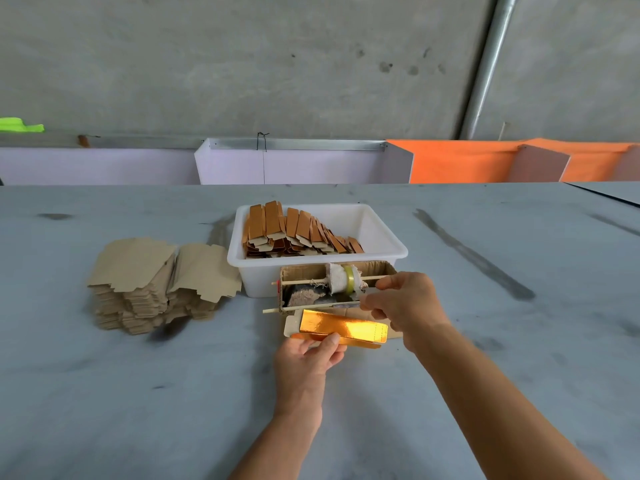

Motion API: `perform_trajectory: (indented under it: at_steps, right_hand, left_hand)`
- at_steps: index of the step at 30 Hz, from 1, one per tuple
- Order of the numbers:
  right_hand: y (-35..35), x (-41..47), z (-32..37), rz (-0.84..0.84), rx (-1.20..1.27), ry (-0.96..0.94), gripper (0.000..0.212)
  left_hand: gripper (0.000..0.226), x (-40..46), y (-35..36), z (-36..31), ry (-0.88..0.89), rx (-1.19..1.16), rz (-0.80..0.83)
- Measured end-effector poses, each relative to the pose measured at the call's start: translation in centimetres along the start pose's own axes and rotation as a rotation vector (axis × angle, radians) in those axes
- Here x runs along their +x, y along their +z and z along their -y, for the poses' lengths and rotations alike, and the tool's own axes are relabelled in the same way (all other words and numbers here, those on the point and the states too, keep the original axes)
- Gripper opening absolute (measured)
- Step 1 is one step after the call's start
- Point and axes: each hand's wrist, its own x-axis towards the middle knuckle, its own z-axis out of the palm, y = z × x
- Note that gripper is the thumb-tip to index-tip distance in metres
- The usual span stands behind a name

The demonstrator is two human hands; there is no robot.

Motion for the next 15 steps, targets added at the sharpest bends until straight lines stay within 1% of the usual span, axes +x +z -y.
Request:
perform_trajectory:
  at_steps: [9, 15]
  right_hand:
    - [0.2, -1.7, -1.8, -0.030, 0.104, -0.041, 0.025]
    - [0.8, -2.3, -2.8, -0.060, 0.130, -0.048, 0.023]
  left_hand:
    - [0.009, -0.1, 0.0, -0.1, -0.015, -0.026, -0.017]
    - [0.011, -0.2, 0.1, -0.1, -0.038, -0.032, -0.035]
